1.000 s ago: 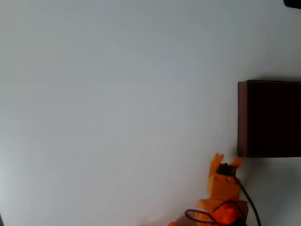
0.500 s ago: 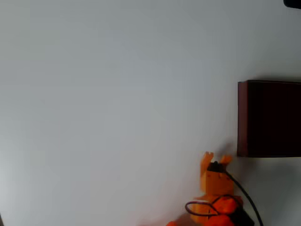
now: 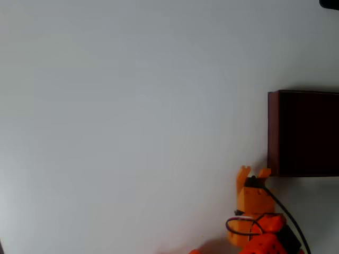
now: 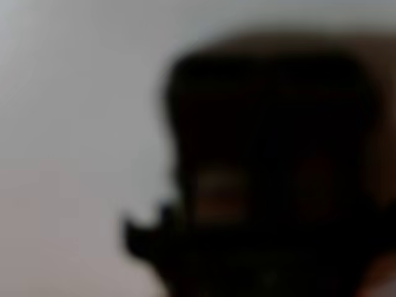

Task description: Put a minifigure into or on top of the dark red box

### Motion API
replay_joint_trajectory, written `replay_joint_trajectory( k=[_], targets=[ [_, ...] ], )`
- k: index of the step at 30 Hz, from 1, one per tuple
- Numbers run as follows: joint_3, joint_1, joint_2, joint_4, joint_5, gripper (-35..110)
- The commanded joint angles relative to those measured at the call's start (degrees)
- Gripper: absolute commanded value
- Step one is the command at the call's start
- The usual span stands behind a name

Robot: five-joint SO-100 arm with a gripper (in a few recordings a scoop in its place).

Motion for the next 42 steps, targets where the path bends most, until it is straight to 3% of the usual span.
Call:
replay_joint_trajectory(
  k=[1, 12, 16, 20, 33, 37, 42],
  targets=[
    [0.2, 0.7, 0.5, 1.1, -0.1, 5],
    [-2.0, -2.4, 6.5, 4.0, -0.3, 0],
    [-16.2, -5.5, 15.6, 16.6, 0.1, 0],
    [-34.5, -9.4, 12.1, 22.8, -0.3, 0],
    [-53.8, -10.3, -23.0, 9.4, -5.5, 1],
    [-54.5, -8.7, -28.0, 6.5, -7.1, 22],
    [-54.8, -9.8, -25.6, 7.5, -9.8, 23]
  ],
)
